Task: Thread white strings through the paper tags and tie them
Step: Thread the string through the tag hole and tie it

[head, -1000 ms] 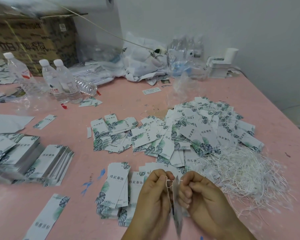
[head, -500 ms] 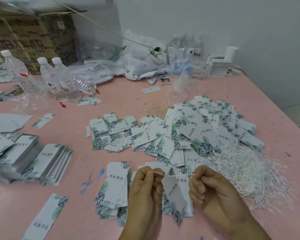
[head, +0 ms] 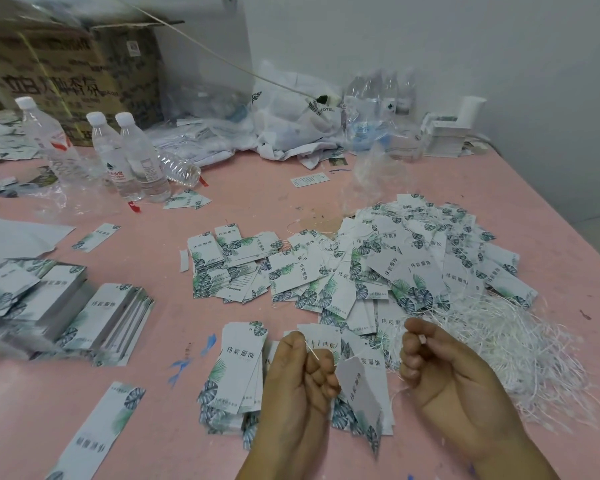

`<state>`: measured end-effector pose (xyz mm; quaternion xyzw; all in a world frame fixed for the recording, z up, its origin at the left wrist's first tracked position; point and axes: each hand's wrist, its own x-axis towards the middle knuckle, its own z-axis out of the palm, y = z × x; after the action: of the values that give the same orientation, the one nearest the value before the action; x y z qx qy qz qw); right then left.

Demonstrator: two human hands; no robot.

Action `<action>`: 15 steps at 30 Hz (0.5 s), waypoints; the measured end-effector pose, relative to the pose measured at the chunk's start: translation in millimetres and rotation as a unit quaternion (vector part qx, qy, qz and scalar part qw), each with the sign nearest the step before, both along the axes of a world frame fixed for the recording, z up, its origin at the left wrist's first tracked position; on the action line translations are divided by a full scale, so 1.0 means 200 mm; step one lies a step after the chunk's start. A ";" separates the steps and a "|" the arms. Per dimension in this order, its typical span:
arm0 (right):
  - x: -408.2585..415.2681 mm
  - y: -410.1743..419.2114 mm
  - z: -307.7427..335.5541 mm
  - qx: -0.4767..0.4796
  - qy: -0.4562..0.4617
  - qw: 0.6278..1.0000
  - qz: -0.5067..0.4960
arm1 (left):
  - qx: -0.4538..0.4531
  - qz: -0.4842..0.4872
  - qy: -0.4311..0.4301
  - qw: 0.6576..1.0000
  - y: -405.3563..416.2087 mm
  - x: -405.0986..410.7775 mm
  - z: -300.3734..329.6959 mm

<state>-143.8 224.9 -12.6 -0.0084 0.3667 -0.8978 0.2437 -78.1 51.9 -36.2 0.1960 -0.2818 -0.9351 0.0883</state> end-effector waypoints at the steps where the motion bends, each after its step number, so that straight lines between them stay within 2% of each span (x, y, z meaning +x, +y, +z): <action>1: 0.00 0.00 -0.01 0.001 0.002 1.000 -0.006 | -0.014 -0.003 0.001 1.000 0.00 0.00 0.00; 6: 0.05 -0.03 0.03 0.015 0.023 1.000 0.006 | -0.110 -0.029 0.012 0.993 0.03 0.01 -0.01; 11: 0.10 -0.08 0.02 0.049 0.031 0.997 0.044 | -0.237 -0.052 0.061 0.968 0.05 0.03 -0.01; 15: 0.14 -0.12 0.01 0.118 0.066 0.990 0.049 | -0.261 -0.050 0.072 0.961 0.05 0.04 -0.03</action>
<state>-116.6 200.5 -10.9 -0.0570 0.4842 -0.8329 0.2618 -70.3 62.8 -42.3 0.0845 -0.5181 -0.8440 0.1097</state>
